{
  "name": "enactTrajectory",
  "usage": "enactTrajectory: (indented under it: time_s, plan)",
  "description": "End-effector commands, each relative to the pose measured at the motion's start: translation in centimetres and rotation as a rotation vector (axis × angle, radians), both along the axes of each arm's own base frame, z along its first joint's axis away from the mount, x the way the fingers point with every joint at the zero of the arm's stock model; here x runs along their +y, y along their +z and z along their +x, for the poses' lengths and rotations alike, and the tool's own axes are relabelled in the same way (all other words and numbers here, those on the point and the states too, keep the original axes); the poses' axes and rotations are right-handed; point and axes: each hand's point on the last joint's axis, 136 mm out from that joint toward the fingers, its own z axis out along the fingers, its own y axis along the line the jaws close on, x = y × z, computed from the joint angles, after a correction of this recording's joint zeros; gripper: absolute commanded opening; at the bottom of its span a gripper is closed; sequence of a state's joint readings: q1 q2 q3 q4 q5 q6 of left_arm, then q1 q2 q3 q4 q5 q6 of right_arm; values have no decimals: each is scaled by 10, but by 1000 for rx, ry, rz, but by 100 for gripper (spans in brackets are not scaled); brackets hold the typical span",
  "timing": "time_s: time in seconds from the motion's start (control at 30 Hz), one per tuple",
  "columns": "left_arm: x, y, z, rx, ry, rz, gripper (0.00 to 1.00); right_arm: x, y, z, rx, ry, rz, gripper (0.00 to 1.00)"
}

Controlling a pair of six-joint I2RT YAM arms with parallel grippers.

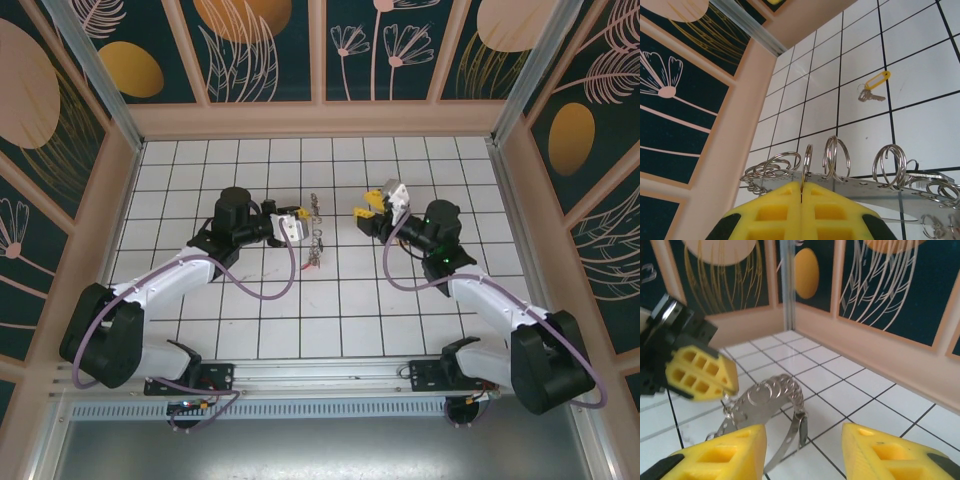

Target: Put the keys on the keyring

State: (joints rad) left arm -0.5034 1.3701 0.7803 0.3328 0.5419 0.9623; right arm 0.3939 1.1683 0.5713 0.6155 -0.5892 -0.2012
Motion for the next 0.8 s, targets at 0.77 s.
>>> enactTrajectory:
  time_s: [0.77]
  plan:
    - [-11, 19, -24, -85, -160, -25, 0, 76, -12, -30, -285, 269, -302, 32]
